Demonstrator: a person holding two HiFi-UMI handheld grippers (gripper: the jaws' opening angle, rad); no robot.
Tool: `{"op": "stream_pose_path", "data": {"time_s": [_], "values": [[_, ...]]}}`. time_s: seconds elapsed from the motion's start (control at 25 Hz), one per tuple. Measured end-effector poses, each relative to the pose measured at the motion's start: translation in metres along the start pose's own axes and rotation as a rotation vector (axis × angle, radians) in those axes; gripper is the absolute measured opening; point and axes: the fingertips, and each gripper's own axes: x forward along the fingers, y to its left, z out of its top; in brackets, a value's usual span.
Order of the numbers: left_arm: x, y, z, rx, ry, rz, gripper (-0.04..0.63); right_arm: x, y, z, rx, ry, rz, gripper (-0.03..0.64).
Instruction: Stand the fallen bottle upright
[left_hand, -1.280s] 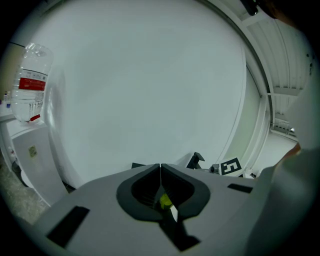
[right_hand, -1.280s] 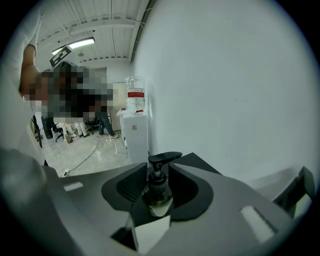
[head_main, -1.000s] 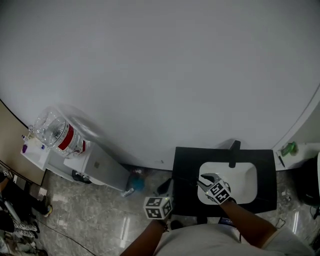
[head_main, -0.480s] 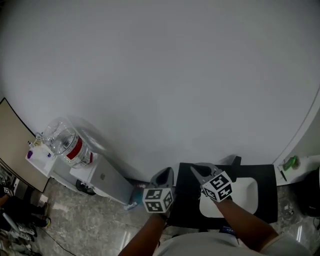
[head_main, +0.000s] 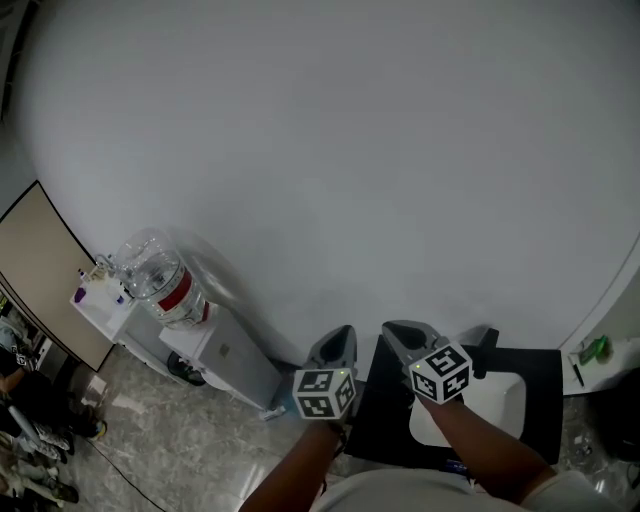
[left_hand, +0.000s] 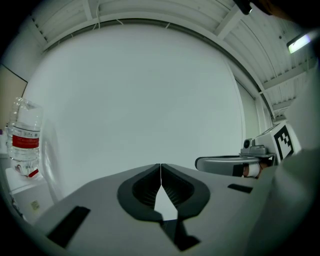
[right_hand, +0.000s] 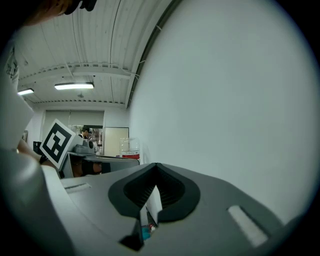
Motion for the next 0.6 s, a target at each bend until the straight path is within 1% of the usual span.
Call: {"op": "stream_pose_path", "data": {"time_s": [0.12,0.32,0.44,0.6], "values": [[-0.005,0.002,-0.001,-0.006,0.0,0.012,0.008,-0.001,0.008,0.001,0.014,-0.002,0.021,0.002],[-0.01,0.009,-0.002,-0.008,0.001,0.032,0.008,0.002,0.018,0.0,-0.001,0.001,0.042,0.002],[-0.011,0.008,-0.007,-0.011,0.005,0.038,0.008,0.003,0.02,-0.008,-0.008,0.013,0.047,0.002],[-0.011,0.006,-0.01,-0.015,0.008,0.04,0.008,0.002,0.022,-0.007,-0.014,0.01,0.047,0.001]]}}
